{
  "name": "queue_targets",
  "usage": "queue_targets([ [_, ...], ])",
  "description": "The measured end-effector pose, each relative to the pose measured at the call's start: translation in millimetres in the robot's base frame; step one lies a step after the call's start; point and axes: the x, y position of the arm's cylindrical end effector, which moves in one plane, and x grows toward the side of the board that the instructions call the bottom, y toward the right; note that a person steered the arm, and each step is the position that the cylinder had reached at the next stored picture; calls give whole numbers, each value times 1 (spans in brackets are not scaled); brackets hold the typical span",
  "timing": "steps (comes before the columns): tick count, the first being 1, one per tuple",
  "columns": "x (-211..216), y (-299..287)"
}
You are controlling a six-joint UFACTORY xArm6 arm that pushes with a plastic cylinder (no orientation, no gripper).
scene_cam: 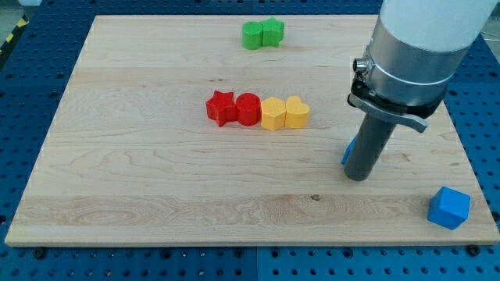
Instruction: Push the blue triangle to the right of the yellow heart
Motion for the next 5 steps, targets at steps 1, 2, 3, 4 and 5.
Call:
queue_targets([
  [1, -35, 0],
  [2, -48, 0],
  [3, -20, 3],
  [4, 0, 28],
  [5, -29, 66],
])
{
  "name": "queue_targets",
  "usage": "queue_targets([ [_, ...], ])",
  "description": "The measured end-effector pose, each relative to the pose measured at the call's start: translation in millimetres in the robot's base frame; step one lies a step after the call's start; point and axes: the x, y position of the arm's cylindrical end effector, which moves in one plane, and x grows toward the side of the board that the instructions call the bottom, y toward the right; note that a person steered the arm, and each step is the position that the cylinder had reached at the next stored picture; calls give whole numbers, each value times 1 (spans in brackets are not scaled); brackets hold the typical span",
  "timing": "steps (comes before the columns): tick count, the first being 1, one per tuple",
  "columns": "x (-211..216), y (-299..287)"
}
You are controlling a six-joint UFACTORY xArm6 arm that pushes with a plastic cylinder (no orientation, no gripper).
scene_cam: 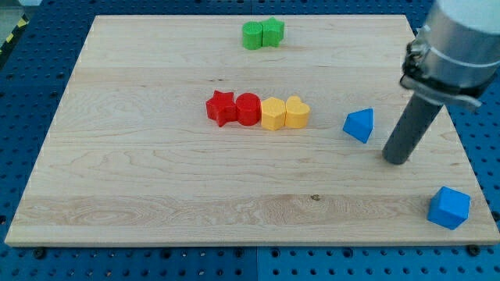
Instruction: Push the blue triangle to the right of the yellow heart
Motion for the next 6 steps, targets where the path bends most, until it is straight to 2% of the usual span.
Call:
queue_targets([
  [3, -13, -74],
  [5, 8, -49],
  [6, -16, -37],
])
